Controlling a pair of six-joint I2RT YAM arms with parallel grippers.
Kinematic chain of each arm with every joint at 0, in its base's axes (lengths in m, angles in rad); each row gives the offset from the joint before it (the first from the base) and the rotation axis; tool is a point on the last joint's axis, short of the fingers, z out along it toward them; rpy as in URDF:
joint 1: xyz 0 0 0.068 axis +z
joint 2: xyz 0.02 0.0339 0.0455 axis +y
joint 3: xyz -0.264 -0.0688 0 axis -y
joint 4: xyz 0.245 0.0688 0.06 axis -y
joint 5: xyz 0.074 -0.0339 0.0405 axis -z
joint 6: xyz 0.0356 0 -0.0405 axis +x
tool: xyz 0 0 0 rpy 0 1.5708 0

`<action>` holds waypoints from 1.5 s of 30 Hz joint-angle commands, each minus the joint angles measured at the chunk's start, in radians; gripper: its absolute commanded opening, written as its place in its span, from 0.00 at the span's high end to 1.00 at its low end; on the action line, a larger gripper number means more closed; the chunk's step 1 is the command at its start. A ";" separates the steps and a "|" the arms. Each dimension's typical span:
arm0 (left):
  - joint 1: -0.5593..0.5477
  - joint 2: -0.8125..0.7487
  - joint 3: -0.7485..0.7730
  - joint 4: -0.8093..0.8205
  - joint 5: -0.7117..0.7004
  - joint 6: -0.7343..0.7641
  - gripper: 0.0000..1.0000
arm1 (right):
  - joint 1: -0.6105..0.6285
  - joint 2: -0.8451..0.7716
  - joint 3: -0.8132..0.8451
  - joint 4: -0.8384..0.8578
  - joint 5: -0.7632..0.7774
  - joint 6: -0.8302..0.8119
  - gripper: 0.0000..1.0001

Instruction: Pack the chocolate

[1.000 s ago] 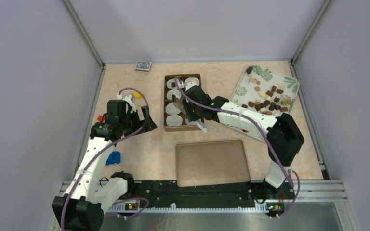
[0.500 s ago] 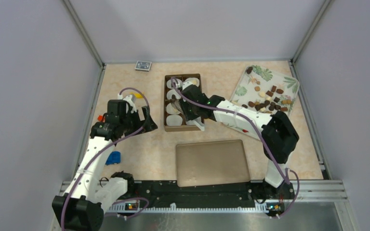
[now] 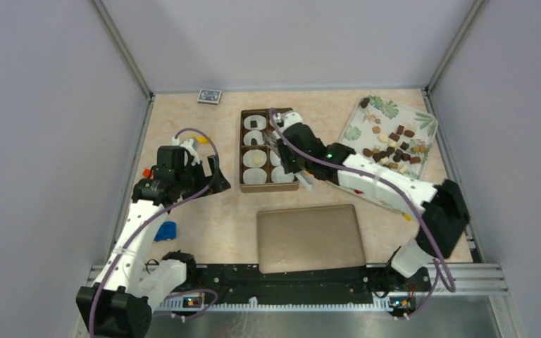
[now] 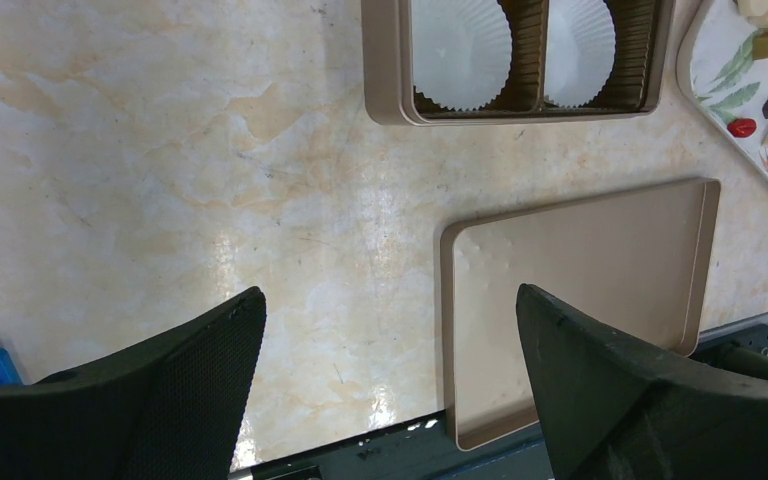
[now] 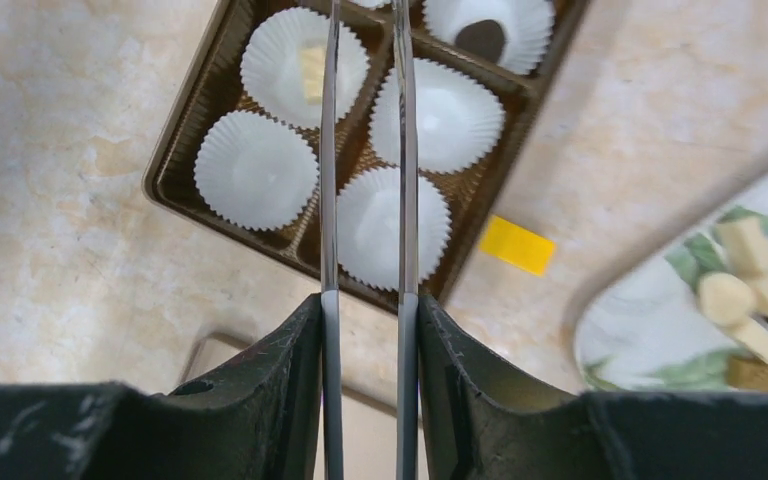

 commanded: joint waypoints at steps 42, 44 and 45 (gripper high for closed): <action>0.004 0.015 -0.018 0.092 0.072 -0.004 0.01 | -0.417 -0.540 -0.597 -0.099 0.007 0.154 0.61; 0.004 0.012 -0.018 0.090 0.070 -0.001 0.01 | -0.417 -0.527 -0.589 -0.089 0.015 0.150 0.61; 0.003 0.011 -0.020 0.090 0.070 0.000 0.01 | -0.417 -0.522 -0.584 -0.085 0.017 0.150 0.61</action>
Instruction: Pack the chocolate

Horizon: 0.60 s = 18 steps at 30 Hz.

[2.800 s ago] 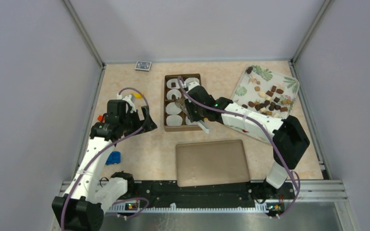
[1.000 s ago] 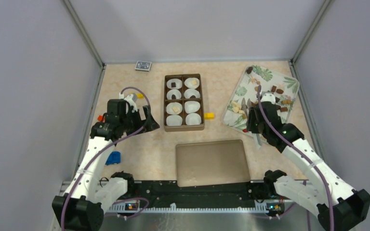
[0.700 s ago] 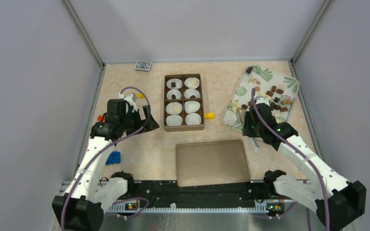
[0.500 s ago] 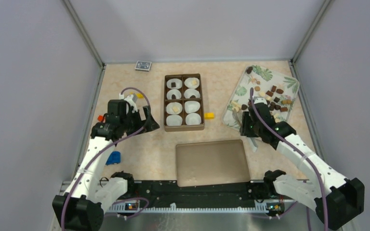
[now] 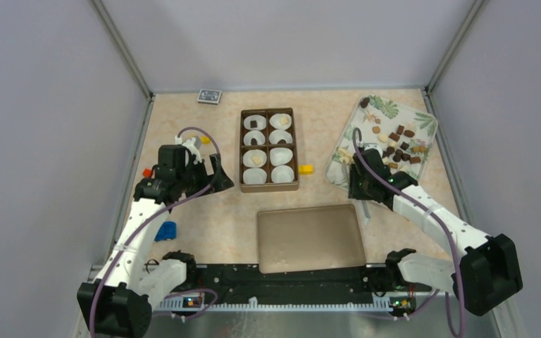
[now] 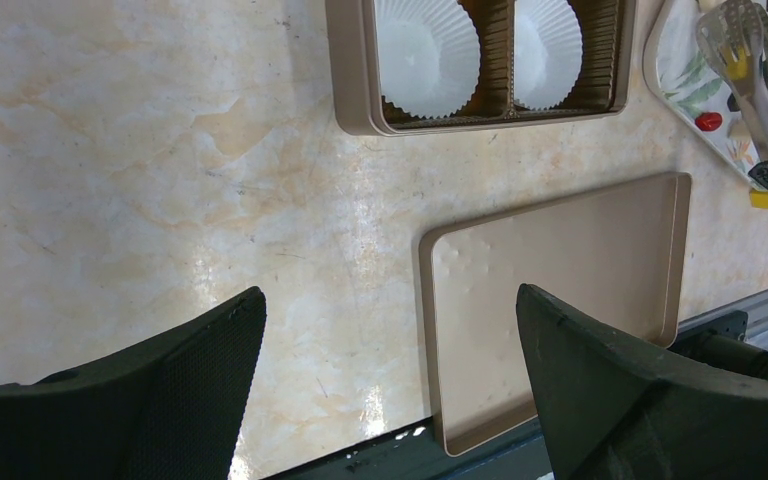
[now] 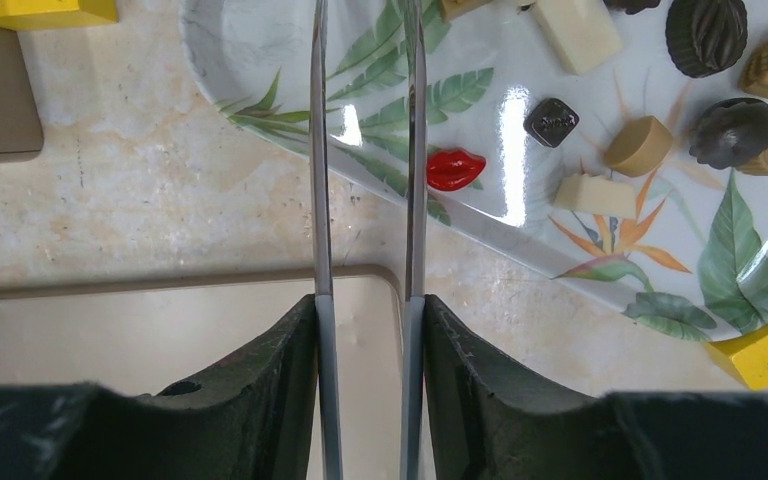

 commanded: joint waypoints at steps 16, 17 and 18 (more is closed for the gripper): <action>0.004 0.004 0.017 0.029 0.020 0.020 0.01 | -0.003 0.173 0.111 0.132 0.051 -0.059 0.60; 0.004 0.004 0.017 0.031 0.020 0.021 0.01 | -0.003 0.181 0.115 0.132 0.053 -0.061 0.60; 0.004 0.004 0.016 0.032 0.021 0.021 0.01 | -0.003 0.187 0.119 0.133 0.059 -0.063 0.60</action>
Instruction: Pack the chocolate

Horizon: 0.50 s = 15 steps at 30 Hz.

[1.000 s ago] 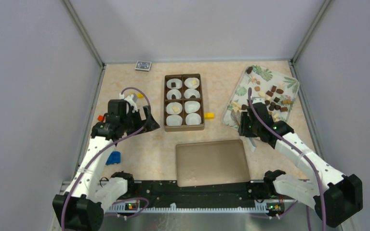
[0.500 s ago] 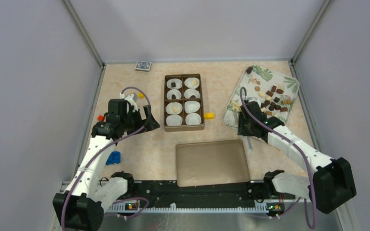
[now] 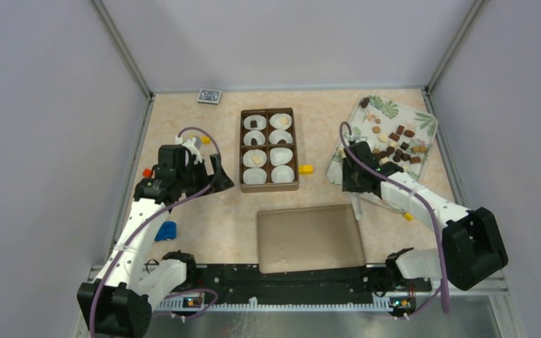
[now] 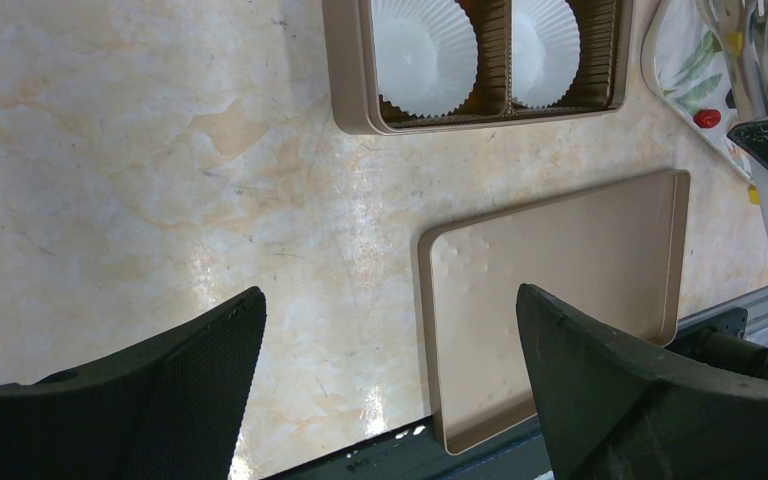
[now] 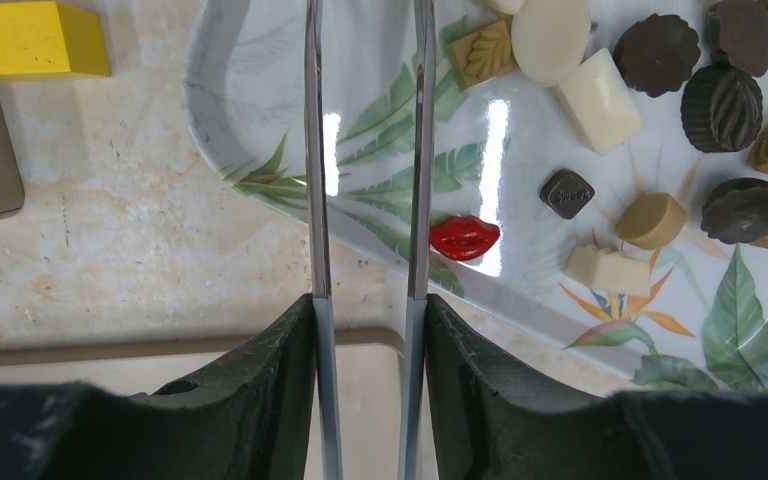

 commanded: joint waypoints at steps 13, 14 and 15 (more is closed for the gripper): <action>0.004 -0.008 0.015 0.025 0.013 0.012 0.01 | -0.003 -0.020 0.073 0.038 0.021 -0.035 0.77; 0.004 -0.010 0.013 0.024 0.012 0.012 0.01 | -0.003 -0.032 0.075 0.030 0.017 -0.035 0.78; 0.004 -0.013 0.012 0.023 0.011 0.012 0.01 | -0.003 -0.043 0.076 0.023 0.017 -0.036 0.79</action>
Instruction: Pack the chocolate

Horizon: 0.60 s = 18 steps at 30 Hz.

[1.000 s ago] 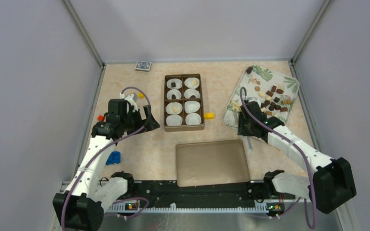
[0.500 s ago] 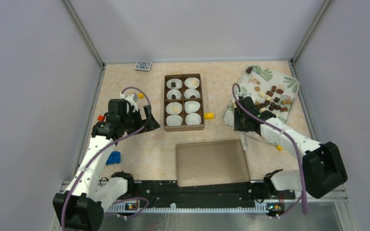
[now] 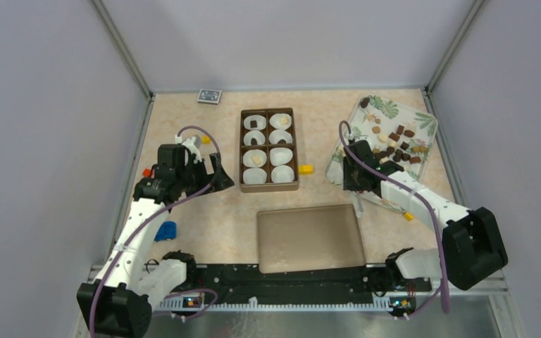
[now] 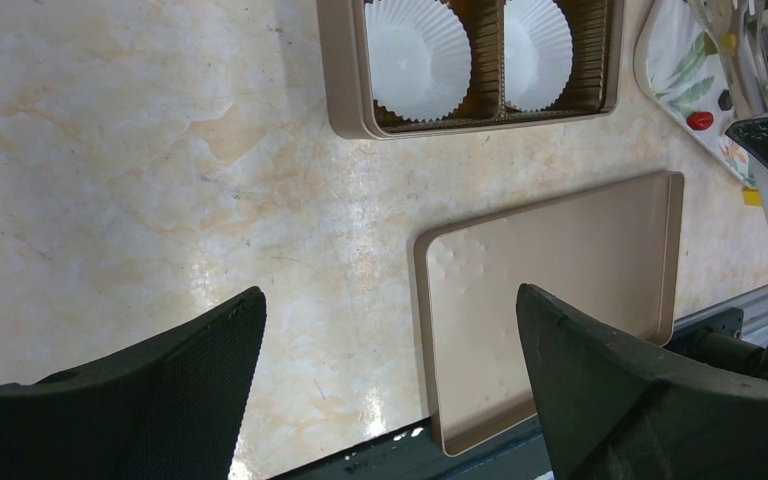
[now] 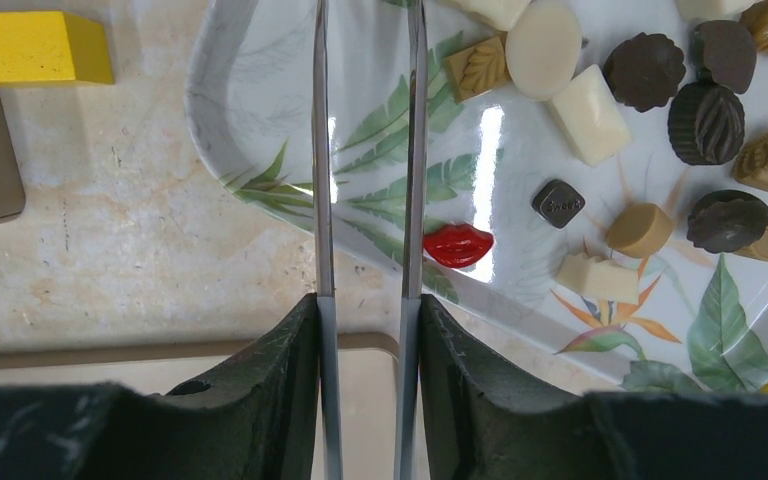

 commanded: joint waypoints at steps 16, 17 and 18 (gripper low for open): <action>0.004 -0.008 0.037 0.013 0.019 0.004 0.01 | 0.065 -0.215 0.191 -0.073 -0.139 0.036 0.85; 0.004 -0.011 0.041 0.013 0.019 0.002 0.01 | 0.108 -0.203 0.215 -0.075 -0.121 0.040 0.85; 0.004 -0.014 0.044 0.015 0.017 0.000 0.01 | 0.151 -0.188 0.237 -0.070 -0.103 0.048 0.85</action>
